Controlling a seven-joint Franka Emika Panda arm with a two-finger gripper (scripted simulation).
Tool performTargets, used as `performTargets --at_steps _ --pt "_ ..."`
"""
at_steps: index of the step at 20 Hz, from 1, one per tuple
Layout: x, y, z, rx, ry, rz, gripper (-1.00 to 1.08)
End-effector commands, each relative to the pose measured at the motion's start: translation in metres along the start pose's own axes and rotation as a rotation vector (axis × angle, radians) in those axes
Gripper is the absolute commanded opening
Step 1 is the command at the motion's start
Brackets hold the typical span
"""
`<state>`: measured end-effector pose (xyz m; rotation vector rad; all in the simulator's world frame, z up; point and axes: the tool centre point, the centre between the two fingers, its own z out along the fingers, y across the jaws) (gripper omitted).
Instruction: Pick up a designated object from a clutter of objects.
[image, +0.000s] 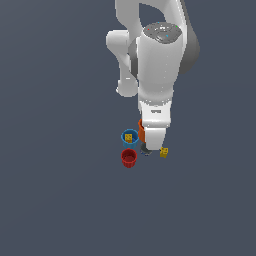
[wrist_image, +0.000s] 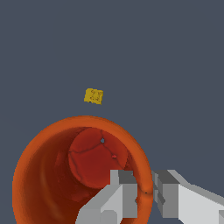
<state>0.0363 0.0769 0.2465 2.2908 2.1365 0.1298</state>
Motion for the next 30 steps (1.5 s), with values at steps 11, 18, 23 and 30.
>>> performTargets --at_steps 11,18,23,30 --pt "0.008 -0.045 -0.135 -0.002 0.003 -0.001 -1.00" --pt "0.010 -0.064 -0.194 -0.002 0.004 0.000 -1.00" --pt "0.011 -0.071 -0.222 -0.002 0.003 0.001 -1.00" --pt "0.012 -0.075 -0.238 -0.002 0.003 0.001 -1.00"
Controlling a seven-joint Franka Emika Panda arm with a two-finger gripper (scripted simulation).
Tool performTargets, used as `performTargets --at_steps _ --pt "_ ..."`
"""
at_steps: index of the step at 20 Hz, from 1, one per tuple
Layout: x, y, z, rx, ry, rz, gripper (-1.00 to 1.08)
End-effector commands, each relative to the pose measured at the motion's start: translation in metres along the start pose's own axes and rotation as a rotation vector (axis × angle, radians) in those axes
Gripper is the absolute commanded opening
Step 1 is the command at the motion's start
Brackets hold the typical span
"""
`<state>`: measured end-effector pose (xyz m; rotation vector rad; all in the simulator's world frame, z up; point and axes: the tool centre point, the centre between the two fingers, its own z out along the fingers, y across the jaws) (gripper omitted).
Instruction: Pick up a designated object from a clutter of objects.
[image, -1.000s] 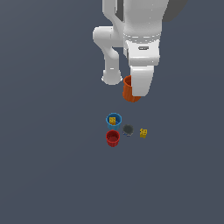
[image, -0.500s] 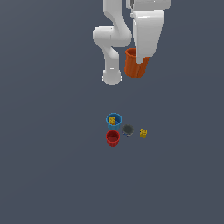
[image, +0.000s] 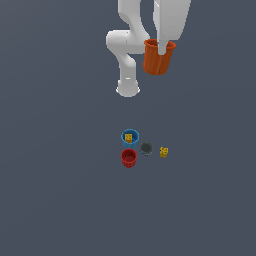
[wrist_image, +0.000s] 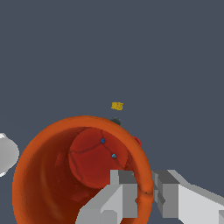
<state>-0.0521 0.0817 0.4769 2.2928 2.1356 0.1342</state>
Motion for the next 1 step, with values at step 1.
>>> performTargets --at_steps 1 --pt "0.0001 -0.0005 -0.0030 -0.001 0.000 0.000 -1.00"
